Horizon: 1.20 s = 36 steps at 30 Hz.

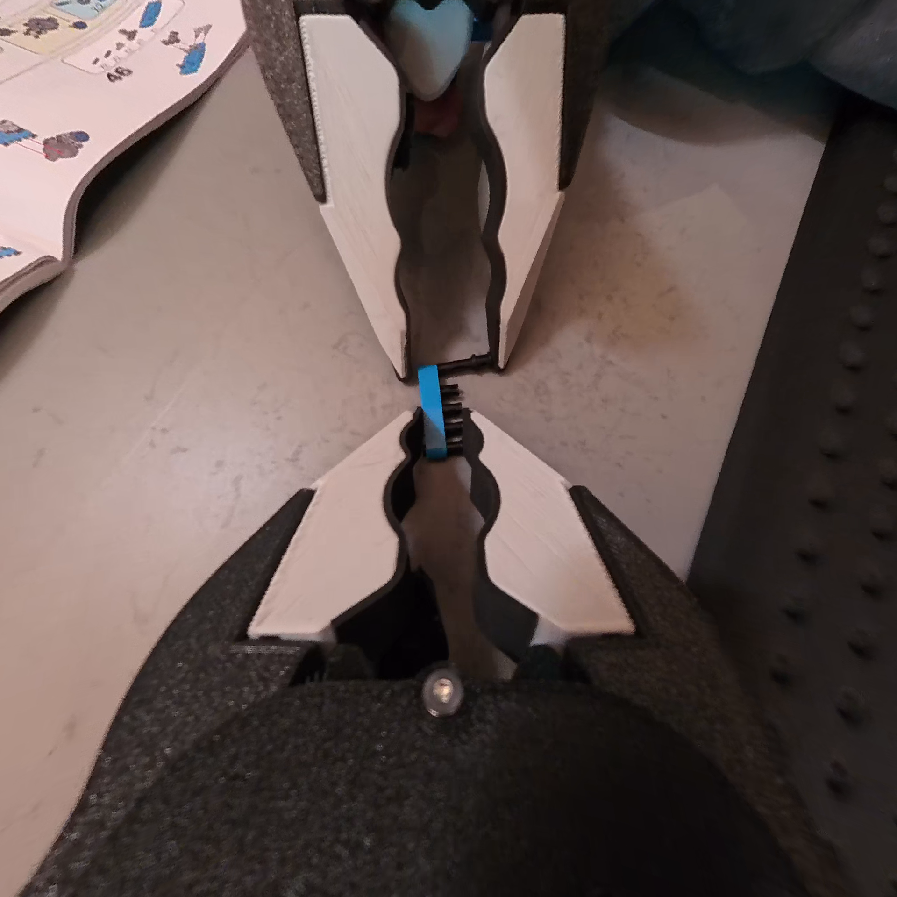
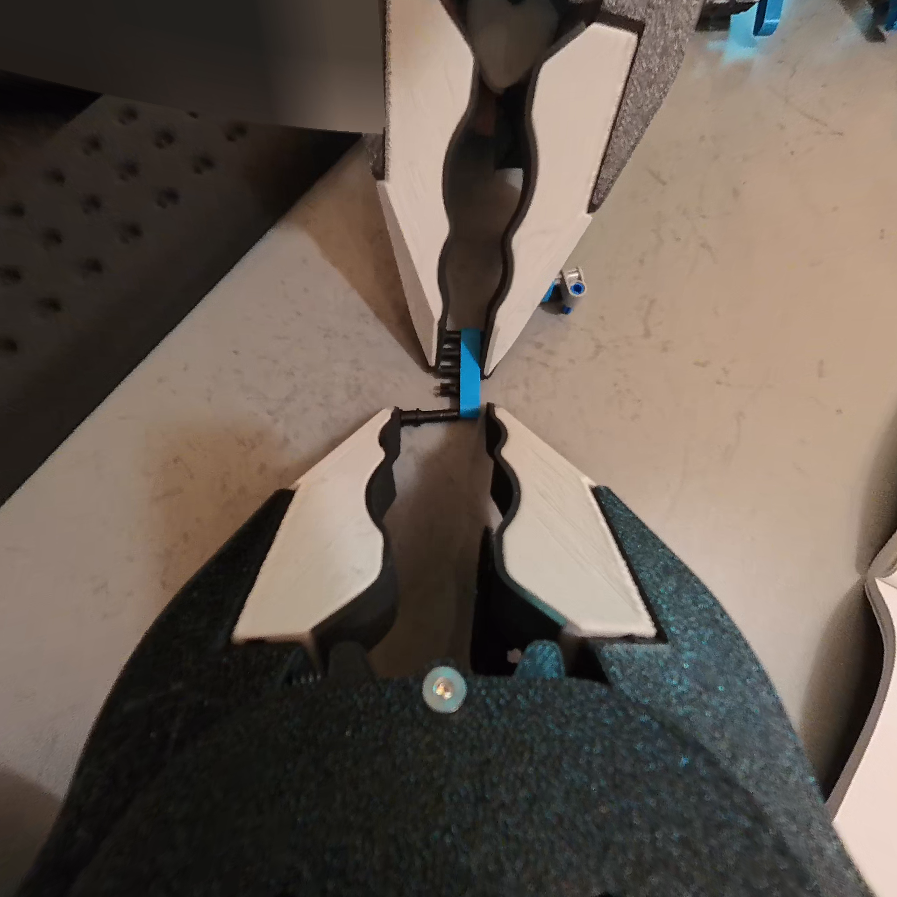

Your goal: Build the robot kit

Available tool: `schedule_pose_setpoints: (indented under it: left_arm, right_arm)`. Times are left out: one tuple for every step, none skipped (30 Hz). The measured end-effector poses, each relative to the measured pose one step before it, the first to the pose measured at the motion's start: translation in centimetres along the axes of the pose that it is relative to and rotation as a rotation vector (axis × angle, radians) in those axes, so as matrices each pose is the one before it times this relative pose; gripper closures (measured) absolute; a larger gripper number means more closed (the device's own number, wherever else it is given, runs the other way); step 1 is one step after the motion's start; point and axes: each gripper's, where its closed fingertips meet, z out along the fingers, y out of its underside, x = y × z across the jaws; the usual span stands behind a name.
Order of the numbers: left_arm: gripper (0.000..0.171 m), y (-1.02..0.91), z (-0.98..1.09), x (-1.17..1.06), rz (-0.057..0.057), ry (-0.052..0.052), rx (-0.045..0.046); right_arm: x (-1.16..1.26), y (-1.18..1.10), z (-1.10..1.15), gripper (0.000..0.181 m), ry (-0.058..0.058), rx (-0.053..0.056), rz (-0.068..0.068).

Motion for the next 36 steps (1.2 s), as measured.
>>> schedule_pose_setpoints:
  left_arm:
    - [0.156,-0.007,0.003,0.001,-0.0057,0.0044,0.0005]
    - [0.156,-0.017,0.013,0.004,-0.0022,0.0009,0.00024]
    - [0.156,-0.04,0.017,0.013,-0.0051,0.0011,0.00063]
    - [0.156,-0.051,0.034,0.035,-0.0136,0.0052,0.00145]
    - [0.157,-0.058,0.018,0.018,-0.0212,0.0102,0.00216]
    - [0.157,-0.051,-0.002,0.009,-0.0204,0.0118,0.00193]
    - [0.157,-0.022,0.003,0.01,-0.0129,0.0097,0.00102]
    - [0.157,-0.015,-0.004,-0.005,-0.0055,0.0056,0.00006]
    - [0.157,-0.005,0.004,0.013,-0.0032,0.0035,-0.00008]
    - [0.157,-0.007,0.004,0.008,-0.0033,0.0031,0.00008]
    - [0.157,-0.011,0.011,0.006,-0.0028,0.0028,0.00001]
    - [0.156,-0.005,-0.006,0.011,-0.0045,0.0041,0.00013]
    - [0.156,-0.012,0.0,0.007,-0.007,0.0053,0.00053]
    - [0.156,-0.01,-0.006,0.005,-0.0077,0.0052,0.00066]
    - [0.157,-0.027,0.002,0.003,-0.0095,0.0052,0.00104]
    - [0.157,-0.01,0.004,0.015,-0.0066,0.0035,0.00083]
    - [0.157,-0.011,0.003,0.006,-0.0043,0.0019,0.0006]
    - [0.156,-0.01,0.002,0.012,-0.0047,0.0016,0.00086]
    - [0.157,-0.006,0.002,0.018,0.001,-0.0004,0.00017]
    - [0.157,0.007,0.008,0.021,0.0038,-0.0016,-0.00046]
    - [0.156,0.004,0.001,0.009,0.0028,-0.0016,-0.00004]
    - [0.156,-0.004,-0.009,0.032,0.0002,0.0011,0.00054]
    - [0.156,-0.008,-0.013,0.004,-0.0044,0.0035,0.00081]
    - [0.157,-0.009,-0.013,0.008,-0.0046,0.0037,0.00084]
    - [0.156,-0.016,-0.026,0.03,-0.0039,0.0048,0.0019]
    - [0.156,-0.034,-0.036,0.012,-0.0078,0.0055,0.00268]
    - [0.157,-0.035,-0.026,0.01,-0.0083,0.0057,0.00275]
    - [0.156,-0.09,-0.061,0.021,-0.0081,0.0064,0.00648]
    - [0.156,-0.107,-0.065,0.016,-0.0096,0.0061,0.00813]
    - [0.157,-0.053,-0.026,0.042,-0.0062,0.0052,0.00361]
    - [0.157,-0.139,-0.049,0.161,-0.0128,0.0144,0.0098]
    - [0.157,-0.236,-0.074,0.267,-0.02,0.0227,0.01593]
    - [0.157,0.131,0.103,0.152,0.0032,0.0037,-0.00842]
    - [0.157,0.49,0.313,-0.016,0.0337,-0.0234,-0.03473]
    - [0.157,0.196,0.263,0.066,0.0484,-0.0301,-0.01935]
    - [0.157,-0.042,0.128,0.049,0.0482,-0.0314,-0.00403]
  right_arm:
    - [0.001,-0.004,0.008,0.146,0.0001,-0.0004,0.0001]
    - [0.0,-0.007,0.013,0.146,0.0009,-0.0005,-0.0013]
    - [-0.012,-0.001,-0.002,0.146,0.001,0.0005,-0.0014]
    - [-0.005,0.006,-0.003,0.146,0.0003,0.0015,-0.0006]
    - [-0.001,0.006,0.004,0.146,0.0004,0.0023,0.0001]
    - [0.001,0.006,-0.006,0.146,0.0005,0.0018,-0.0001]
    - [-0.007,0.002,-0.006,0.146,0.0002,0.0006,-0.0006]
    - [-0.001,0.001,-0.003,0.146,0.0008,0.0003,-0.0013]
    - [-0.008,0.003,-0.007,0.146,0.0011,0.0005,-0.0006]
    - [0.003,0.021,-0.014,0.146,0.0007,0.0007,0.0001]
    - [0.002,0.009,-0.016,0.146,0.0004,0.0007,0.0005]
    - [-0.013,0.011,-0.006,0.146,0.0003,0.0011,0.0005]
    - [-0.001,0.005,0.0,0.145,0.0009,0.0012,-0.001]
    - [0.004,0.007,-0.001,0.145,0.0013,0.0011,-0.001]
    - [-0.008,0.001,-0.003,0.145,0.0015,0.0003,-0.0009]
    - [-0.003,0.0,0.014,0.145,0.0018,0.0002,-0.0009]
    - [-0.008,0.005,-0.011,0.145,0.0017,0.0007,-0.0005]
    - [0.001,0.01,-0.003,0.145,0.0019,0.0009,-0.0014]
    - [0.003,-0.001,-0.008,0.145,0.0017,0.0011,0.0001]
    - [0.003,0.01,-0.003,0.145,0.0016,0.0009,-0.0001]
    - [0.034,0.007,-0.002,0.144,0.0027,0.001,-0.0004]
    - [0.021,-0.008,0.001,0.144,0.0016,0.0009,-0.0008]
    - [0.006,0.004,0.009,0.144,-0.0012,0.0002,0.0007]
    - [0.004,0.0,0.0,0.143,-0.001,-0.0001,0.0014]
    - [-0.017,-0.001,0.004,0.143,-0.0007,-0.0002,0.0]
    - [-0.021,-0.001,0.0,0.144,-0.0005,0.0001,-0.002]
    - [-0.007,-0.006,0.006,0.144,0.0016,0.0002,-0.0029]
    - [-0.01,-0.006,-0.011,0.144,0.0013,0.0002,-0.0029]
    - [-0.006,-0.005,0.002,0.144,0.0013,0.0004,-0.0026]
    - [0.006,0.004,-0.005,0.144,0.0016,0.0001,-0.0006]
    - [-0.026,0.009,-0.011,0.144,-0.0002,0.0,-0.0007]
    - [0.004,0.01,-0.011,0.144,0.0017,-0.0001,-0.0012]
    - [0.044,0.006,-0.026,0.144,0.0044,0.0004,-0.0013]
    - [0.039,0.007,-0.016,0.144,0.0034,0.0009,-0.0007]
    - [0.02,0.003,-0.007,0.144,0.0015,0.0004,0.0003]
    - [0.025,0.009,-0.007,0.144,0.0008,-0.0003,0.001]
